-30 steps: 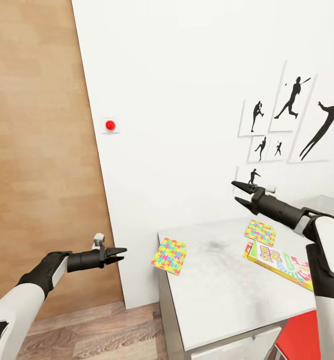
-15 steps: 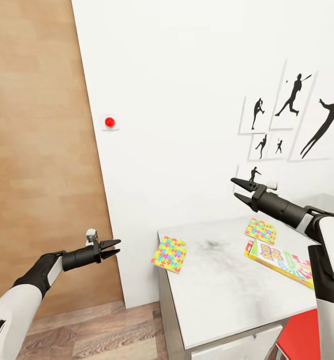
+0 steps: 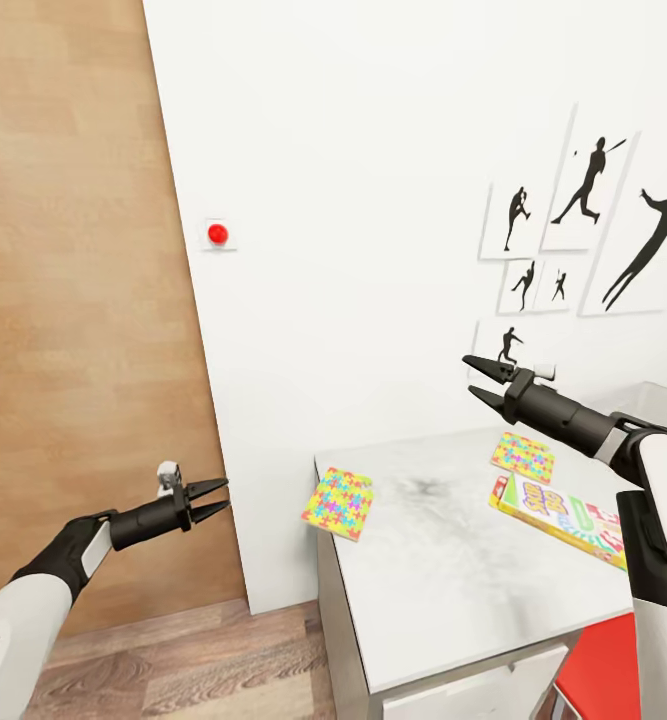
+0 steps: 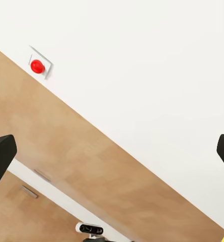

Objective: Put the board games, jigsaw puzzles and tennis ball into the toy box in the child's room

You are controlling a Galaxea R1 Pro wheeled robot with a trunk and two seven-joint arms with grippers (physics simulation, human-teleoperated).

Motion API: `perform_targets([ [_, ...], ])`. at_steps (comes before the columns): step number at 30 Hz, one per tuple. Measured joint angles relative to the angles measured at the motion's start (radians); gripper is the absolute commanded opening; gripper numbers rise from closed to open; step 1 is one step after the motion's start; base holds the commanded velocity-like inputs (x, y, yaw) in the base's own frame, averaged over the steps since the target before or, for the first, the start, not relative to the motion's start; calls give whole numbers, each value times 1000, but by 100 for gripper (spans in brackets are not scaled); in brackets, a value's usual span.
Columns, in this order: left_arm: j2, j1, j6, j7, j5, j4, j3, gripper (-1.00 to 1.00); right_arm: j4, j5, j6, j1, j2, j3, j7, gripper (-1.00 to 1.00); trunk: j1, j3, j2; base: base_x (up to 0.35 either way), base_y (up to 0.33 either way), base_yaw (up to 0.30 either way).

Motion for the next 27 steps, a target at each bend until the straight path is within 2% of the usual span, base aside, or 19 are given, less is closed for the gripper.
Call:
perform_targets([
  [5, -3, 0, 1, 4, 0, 32, 3, 100, 0, 0, 0, 1, 1, 3, 0, 100, 19, -16, -35, 0, 0, 0],
  [11, -2, 0, 0, 44, 1, 40, 5, 100, -1, 2, -1, 0, 2, 7, -1, 100, 42, -34, -77, 0, 0, 0],
  [17, -1, 0, -1, 49, 2, 41, 21, 100, 0, 3, -1, 1, 1, 3, -1, 100, 65, -53, -119, 0, 0, 0],
  [27, -4, 0, -4, 49, 1, 41, 24, 100, 0, 0, -1, 7, 0, 5, -1, 100, 104, -85, -189, 0, 0, 0],
])
